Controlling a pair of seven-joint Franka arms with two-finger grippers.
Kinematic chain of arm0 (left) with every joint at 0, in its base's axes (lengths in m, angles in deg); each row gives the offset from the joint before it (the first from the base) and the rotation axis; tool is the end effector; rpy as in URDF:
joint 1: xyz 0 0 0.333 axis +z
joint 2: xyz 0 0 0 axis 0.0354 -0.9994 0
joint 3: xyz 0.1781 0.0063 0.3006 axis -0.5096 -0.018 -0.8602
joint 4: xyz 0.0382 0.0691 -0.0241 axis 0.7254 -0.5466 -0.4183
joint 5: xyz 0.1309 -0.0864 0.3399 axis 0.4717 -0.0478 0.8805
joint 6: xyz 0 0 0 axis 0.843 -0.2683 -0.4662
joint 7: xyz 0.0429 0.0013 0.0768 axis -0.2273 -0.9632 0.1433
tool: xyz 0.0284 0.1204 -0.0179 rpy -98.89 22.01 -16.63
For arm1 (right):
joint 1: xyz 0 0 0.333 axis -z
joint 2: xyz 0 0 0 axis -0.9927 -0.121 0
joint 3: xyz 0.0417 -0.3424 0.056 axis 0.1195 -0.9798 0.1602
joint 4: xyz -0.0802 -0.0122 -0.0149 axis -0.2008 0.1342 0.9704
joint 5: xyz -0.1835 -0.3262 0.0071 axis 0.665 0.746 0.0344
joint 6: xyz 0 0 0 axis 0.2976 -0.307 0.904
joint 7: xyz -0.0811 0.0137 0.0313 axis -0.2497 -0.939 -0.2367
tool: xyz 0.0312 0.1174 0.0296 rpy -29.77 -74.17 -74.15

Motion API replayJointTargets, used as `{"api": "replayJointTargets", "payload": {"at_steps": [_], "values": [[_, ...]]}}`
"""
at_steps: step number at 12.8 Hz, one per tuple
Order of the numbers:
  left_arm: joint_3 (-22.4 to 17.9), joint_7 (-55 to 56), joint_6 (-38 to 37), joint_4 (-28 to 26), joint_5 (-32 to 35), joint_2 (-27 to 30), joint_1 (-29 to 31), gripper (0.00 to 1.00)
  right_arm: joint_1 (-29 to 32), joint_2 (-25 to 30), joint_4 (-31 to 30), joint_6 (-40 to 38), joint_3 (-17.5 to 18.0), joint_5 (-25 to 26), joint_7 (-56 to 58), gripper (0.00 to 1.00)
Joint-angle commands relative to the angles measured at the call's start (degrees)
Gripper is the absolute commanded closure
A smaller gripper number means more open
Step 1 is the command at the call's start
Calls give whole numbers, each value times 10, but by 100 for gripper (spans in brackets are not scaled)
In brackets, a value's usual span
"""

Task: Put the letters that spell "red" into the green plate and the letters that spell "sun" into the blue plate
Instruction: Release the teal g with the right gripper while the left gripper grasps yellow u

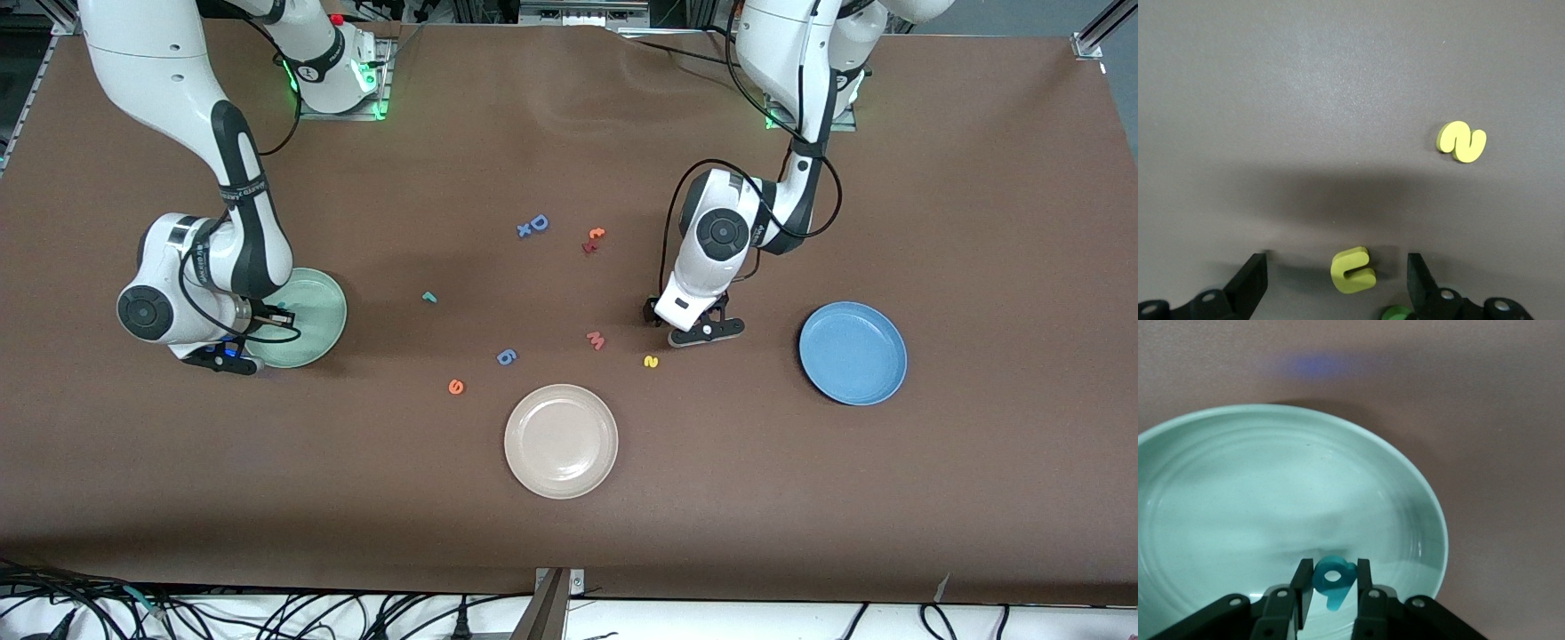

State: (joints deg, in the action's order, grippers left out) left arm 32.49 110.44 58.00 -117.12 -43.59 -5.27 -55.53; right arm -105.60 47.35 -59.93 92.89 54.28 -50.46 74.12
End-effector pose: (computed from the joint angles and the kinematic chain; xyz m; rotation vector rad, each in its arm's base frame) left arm 0.5243 -0.3270 0.1945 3.0906 0.3482 -0.0177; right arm 0.5902 -0.0044 0.2158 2.9997 -0.2891 -0.4612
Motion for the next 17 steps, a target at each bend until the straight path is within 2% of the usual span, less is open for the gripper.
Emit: {"api": "replayJointTargets", "payload": {"at_steps": [1, 2, 3, 8, 10, 12, 14, 17], "values": [[-8, -9, 12, -4, -27, -3, -13, 21, -4, 2, 2, -1, 4, -42, 12, 21], [-8, -8, 12, -5, -27, -3, -14, 23, -7, 10, 6, -9, 6, -45, 5, 12], [-8, -8, 12, -4, -27, -3, -14, 33, -16, 29, 7, -17, 12, -45, 2, 3], [-8, -8, 12, -2, -27, -3, -16, 47, -70, 106, 8, -73, 18, -46, -116, 3], [-8, -8, 12, -1, -27, -4, -16, 54, -86, 109, 6, -68, 44, -46, -201, 3], [-8, -8, 12, -1, -27, -4, -16, 59, -86, 108, 6, -56, 85, -46, -268, 3], [-8, -8, 12, 0, -27, -4, -16, 63, -86, 100, 1, -27, 116, -46, -304, 3], [-8, -8, 12, 0, -27, -5, -16, 66, -89, 88, -18, -3, 137, -46, -315, 3]]}}
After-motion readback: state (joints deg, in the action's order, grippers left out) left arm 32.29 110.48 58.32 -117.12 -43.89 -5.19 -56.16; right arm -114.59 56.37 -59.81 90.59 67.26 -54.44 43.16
